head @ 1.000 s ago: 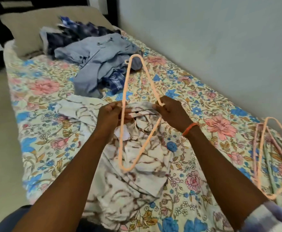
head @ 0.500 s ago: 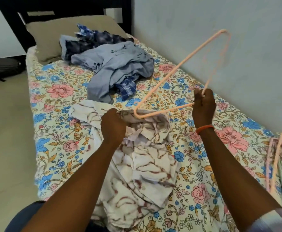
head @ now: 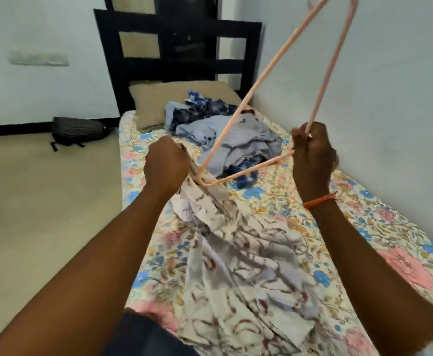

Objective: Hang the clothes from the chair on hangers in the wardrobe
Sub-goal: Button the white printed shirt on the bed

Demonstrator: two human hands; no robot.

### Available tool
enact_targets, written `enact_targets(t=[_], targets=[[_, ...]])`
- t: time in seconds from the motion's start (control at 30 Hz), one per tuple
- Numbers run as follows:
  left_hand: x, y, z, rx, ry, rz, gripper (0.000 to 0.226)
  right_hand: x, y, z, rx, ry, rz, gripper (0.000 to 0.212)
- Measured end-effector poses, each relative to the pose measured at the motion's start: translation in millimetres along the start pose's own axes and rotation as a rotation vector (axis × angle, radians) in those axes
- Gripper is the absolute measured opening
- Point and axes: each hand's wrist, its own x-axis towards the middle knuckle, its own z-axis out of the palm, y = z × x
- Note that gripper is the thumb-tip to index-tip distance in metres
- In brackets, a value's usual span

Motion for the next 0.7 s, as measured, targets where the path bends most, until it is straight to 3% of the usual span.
enact_targets(t=[0.23,0.37,0.53,0.7], targets=[[72,-89,-38,0.118,-0.055,0.134,0.03,-14,-49,57,-0.038,0.053,0.059,0.036],[107,-103,-55,-0.082,-0.179,0.119,0.044,-25,-91,87,-0.18,-0.116,0.044,0.028],[150,-27,-112,-0.264,-0.425,0.182,0.055,4,-154,97,-0.308,-0.179,0.049,0.038],[227,99,-192,-0.274,-0.493,0.064,0.052,94,-225,62,-0.475,-0.468,-0.078,0.018]])
